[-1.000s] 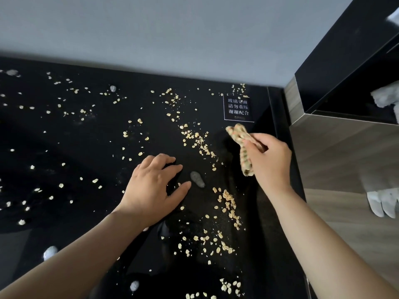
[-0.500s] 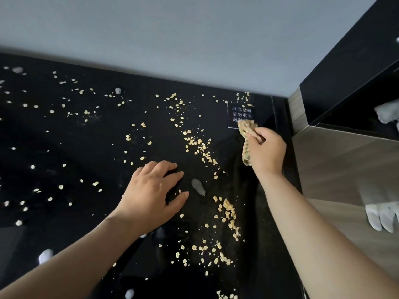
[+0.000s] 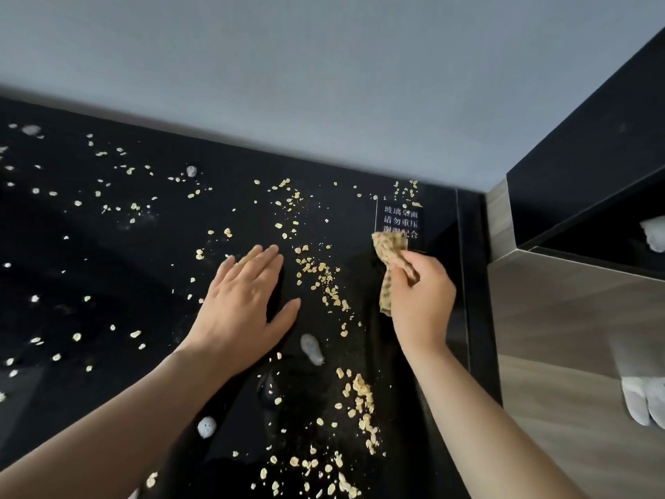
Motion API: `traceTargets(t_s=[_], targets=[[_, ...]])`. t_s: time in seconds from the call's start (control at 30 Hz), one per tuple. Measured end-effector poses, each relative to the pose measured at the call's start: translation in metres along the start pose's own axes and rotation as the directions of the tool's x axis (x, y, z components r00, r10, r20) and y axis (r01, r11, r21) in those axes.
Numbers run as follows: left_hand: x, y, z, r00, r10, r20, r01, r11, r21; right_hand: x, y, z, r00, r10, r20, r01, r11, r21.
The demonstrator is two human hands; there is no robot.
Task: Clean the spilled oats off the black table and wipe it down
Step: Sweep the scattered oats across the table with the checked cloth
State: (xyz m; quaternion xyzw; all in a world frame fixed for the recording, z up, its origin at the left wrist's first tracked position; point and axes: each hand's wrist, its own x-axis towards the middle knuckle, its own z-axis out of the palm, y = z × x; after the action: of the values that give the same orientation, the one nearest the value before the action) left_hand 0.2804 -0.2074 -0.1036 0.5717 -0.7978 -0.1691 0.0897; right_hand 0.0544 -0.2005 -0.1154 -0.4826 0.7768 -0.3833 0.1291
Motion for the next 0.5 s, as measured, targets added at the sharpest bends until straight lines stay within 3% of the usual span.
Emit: traceTargets(t_s=[0.07, 0.17, 0.3, 0.4, 0.5], targets=[[0.010, -0.001, 0.002, 0.999, -0.031, -0.011, 0.031, 0.999, 0.009, -0.005, -0.003, 0.001, 0.994, -0.038, 0.100, 0.036, 0.999, 0.020], [0.017, -0.006, 0.004, 0.996, -0.087, -0.026, 0.088, 0.995, 0.036, -0.001, -0.019, -0.009, 0.961, 0.040, 0.275, -0.088, 0.983, 0.164], [0.019, -0.012, 0.007, 0.996, -0.091, -0.015, 0.092, 0.991, 0.094, 0.051, -0.021, -0.021, 0.998, 0.033, 0.055, -0.044, 0.975, 0.216], [0.021, -0.011, 0.006, 0.996, -0.094, -0.008, 0.094, 0.988, 0.119, 0.096, -0.004, -0.015, 0.992, 0.095, -0.080, -0.087, 0.991, 0.101], [0.022, -0.010, 0.005, 0.995, -0.101, 0.000, 0.100, 0.986, 0.133, 0.121, 0.013, -0.005, 0.981, 0.146, -0.125, -0.142, 0.989, 0.039]])
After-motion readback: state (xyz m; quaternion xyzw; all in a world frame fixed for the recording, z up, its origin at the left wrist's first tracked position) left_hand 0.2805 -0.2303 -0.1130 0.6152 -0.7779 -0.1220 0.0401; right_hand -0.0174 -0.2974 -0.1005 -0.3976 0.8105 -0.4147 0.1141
